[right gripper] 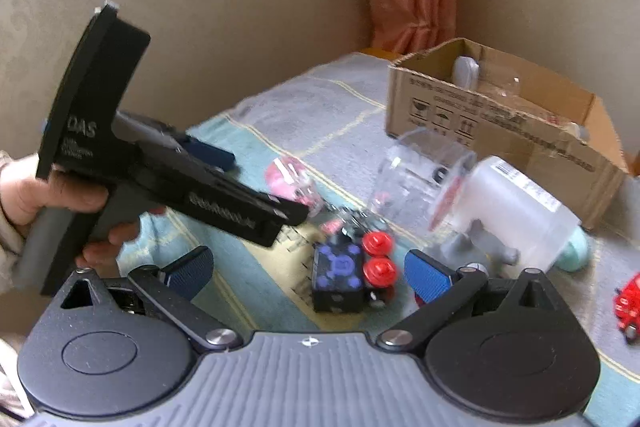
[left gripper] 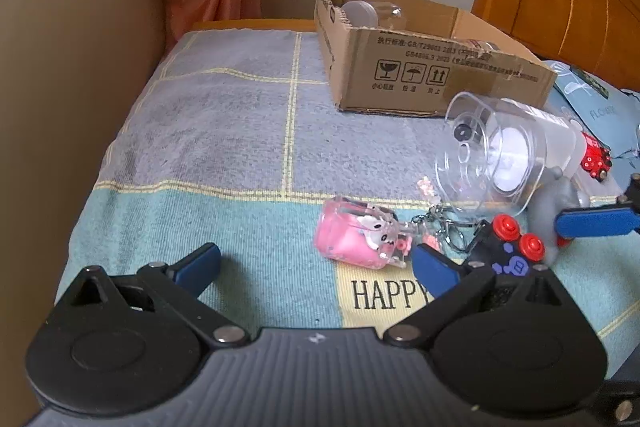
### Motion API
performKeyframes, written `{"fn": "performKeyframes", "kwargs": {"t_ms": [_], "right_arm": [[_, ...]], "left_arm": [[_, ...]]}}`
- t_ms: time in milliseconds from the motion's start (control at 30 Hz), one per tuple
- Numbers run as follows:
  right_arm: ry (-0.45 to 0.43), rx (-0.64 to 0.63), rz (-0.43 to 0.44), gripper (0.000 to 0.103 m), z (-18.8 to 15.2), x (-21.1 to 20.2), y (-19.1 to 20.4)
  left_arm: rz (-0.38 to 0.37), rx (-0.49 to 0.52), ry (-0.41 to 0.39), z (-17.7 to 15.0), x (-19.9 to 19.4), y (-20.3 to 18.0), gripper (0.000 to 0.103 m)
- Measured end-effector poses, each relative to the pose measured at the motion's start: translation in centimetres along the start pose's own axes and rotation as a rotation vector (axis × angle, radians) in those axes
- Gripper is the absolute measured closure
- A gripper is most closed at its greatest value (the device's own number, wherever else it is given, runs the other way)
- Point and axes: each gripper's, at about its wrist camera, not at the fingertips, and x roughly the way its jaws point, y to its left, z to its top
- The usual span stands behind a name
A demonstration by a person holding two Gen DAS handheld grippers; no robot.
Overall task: Organize rigid objects
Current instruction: 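Move both tools back toward the pink charm and dice toy, then grasp the pink charm with the left tool while the right tool grasps the dice toy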
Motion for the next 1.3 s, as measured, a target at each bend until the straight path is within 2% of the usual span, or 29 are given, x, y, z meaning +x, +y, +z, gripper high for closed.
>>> {"fn": "performKeyframes", "kwargs": {"t_ms": [133,300,400,533,700,767,867,900,967,1033,1133,1233,1300], "right_arm": [[0.043,-0.029,-0.061,0.0,-0.9,-0.5,0.4],[0.075,0.03,-0.122,0.0,-2.0,-0.8,-1.1],[0.052,0.068,-0.096,0.0,-2.0,-1.5,-1.4],[0.016,0.024,-0.037,0.001,-1.8,-1.4,-0.1],[0.077,-0.063,-0.079,0.016,-1.6,1.2,1.4],[0.093,-0.063,-0.091,0.018,-1.6,2.1,1.3],[0.093,-0.043,-0.083,0.019,-1.4,2.4,0.6],[0.094,-0.035,-0.084,0.019,-1.3,2.5,0.4],[0.095,-0.023,-0.082,0.02,-1.1,2.6,0.0],[0.094,-0.023,-0.079,0.022,-0.9,2.6,-0.1],[0.096,-0.028,-0.078,0.025,-0.6,2.9,-0.2],[0.094,-0.05,-0.088,0.029,-0.3,3.2,-0.2],[0.093,-0.054,-0.083,0.036,0.0,3.6,-0.3]], "left_arm": [[-0.005,0.006,-0.001,-0.1,-0.1,-0.1,0.001],[-0.013,0.015,-0.009,-0.3,-0.2,-0.4,0.001],[-0.008,0.037,-0.021,-0.4,-0.3,-0.6,0.002],[-0.004,0.076,-0.052,-0.4,-0.8,-0.9,0.002],[-0.015,0.15,-0.065,-0.3,-0.8,-1.4,0.004],[-0.023,0.179,-0.074,-0.4,-0.8,-1.7,0.005],[-0.045,0.201,-0.067,-0.3,-0.6,-1.8,0.011],[-0.052,0.204,-0.063,-0.2,-0.4,-1.8,0.016],[-0.062,0.193,-0.052,-0.1,-0.1,-1.7,0.027],[-0.081,0.172,-0.039,0.1,0.2,-1.5,0.046],[-0.095,0.158,-0.035,0.1,0.3,-1.5,0.051],[-0.107,0.146,-0.034,0.1,0.3,-1.5,0.052],[-0.109,0.148,-0.033,0.1,0.3,-1.5,0.052]]}}
